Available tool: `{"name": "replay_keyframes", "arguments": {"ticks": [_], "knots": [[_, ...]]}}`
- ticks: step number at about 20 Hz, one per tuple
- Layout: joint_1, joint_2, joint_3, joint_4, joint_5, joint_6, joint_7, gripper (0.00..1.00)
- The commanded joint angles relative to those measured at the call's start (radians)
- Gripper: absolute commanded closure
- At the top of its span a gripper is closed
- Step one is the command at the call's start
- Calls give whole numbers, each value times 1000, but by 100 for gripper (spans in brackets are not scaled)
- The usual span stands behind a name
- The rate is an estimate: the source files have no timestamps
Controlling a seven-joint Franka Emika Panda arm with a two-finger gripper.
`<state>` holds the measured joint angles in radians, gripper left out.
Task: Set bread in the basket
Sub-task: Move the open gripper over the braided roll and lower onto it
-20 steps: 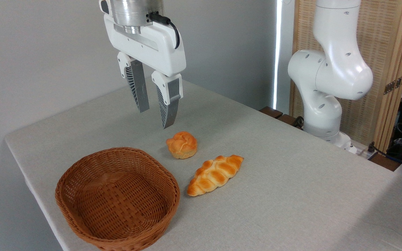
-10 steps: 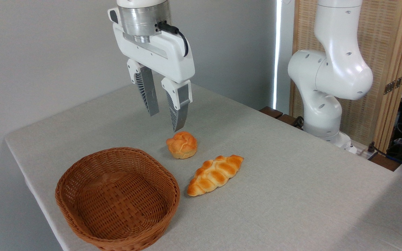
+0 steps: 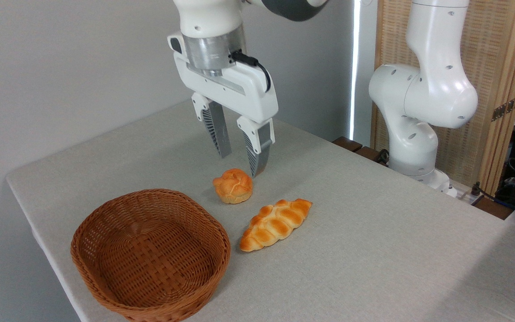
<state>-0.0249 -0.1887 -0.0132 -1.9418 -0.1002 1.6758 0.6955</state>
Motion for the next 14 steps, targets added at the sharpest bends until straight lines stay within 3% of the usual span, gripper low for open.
{"name": "replay_keyframes", "arguments": {"ticks": [1, 4, 7, 14], "knots": [[-9, -92, 44, -143, -4, 97, 22, 0], [-9, -101, 47, -192, 2, 128, 60, 0], [-9, -101, 47, -239, 49, 180, 87, 0], [-12, -87, 47, -325, 53, 245, 162, 0]]}}
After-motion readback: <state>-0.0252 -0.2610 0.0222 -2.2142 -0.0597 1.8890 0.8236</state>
